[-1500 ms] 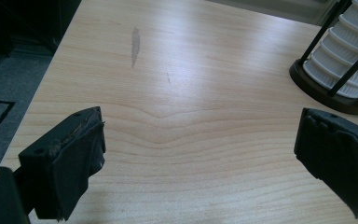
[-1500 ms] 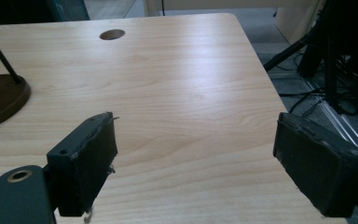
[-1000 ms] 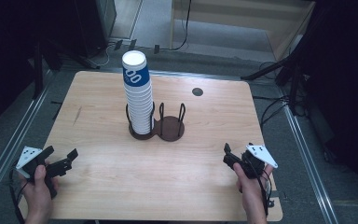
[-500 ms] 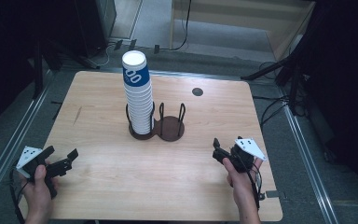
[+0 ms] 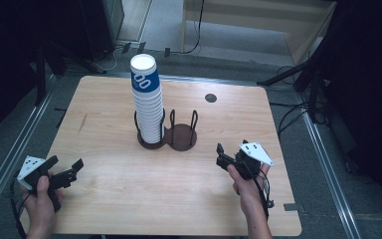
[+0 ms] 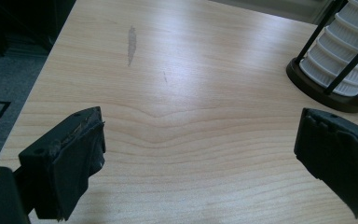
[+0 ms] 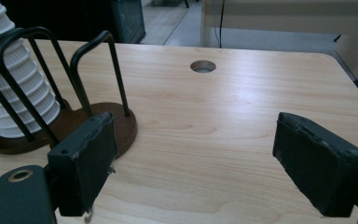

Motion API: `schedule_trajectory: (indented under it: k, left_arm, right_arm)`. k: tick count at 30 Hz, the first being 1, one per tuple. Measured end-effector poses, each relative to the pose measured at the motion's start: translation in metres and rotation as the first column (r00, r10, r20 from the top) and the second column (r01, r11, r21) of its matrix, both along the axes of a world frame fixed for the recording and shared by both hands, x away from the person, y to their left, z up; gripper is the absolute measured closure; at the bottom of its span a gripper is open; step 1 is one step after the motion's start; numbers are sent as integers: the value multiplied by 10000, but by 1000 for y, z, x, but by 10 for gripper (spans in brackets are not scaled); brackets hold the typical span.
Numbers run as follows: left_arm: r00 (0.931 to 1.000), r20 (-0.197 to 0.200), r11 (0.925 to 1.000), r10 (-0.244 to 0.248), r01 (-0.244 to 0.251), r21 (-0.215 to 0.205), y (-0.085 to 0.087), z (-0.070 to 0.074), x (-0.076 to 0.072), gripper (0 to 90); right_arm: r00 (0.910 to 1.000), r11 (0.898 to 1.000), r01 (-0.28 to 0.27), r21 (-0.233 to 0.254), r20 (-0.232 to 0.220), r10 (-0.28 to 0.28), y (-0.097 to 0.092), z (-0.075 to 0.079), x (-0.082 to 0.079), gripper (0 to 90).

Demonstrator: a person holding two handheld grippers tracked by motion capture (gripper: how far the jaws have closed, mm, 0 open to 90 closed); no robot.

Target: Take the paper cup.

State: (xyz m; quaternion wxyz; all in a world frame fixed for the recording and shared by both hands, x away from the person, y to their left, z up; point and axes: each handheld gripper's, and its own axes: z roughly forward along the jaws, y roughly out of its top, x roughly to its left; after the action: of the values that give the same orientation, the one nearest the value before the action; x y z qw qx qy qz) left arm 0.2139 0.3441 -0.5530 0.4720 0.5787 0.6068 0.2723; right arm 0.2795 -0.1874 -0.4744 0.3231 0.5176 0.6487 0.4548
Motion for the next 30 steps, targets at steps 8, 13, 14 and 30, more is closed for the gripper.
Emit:
schedule_trajectory:
  k: [8, 13, 14, 30]
  left_arm:
    - [10000, 2, 10000, -29, 29, -4, 0, 0, 0, 25]
    - [10000, 29, 10000, -46, 46, -50, 0, 0, 0, 25]
    - [10000, 22, 10000, -53, 53, -49, 0, 0, 0, 25]
    - [10000, 59, 9999, -79, 79, -68, 0, 0, 0, 25]
  right_arm:
    - [9994, 9995, -327, 43, 149, 327, 16, 6, 4, 138]
    - [9993, 9994, -302, 195, 219, 298, 25, 9, 6, 115]
    - [9990, 9988, -386, 287, 215, 380, 26, 10, 7, 107]
    - [9889, 9888, -1436, 412, 440, 1418, 61, 24, 13, 78]
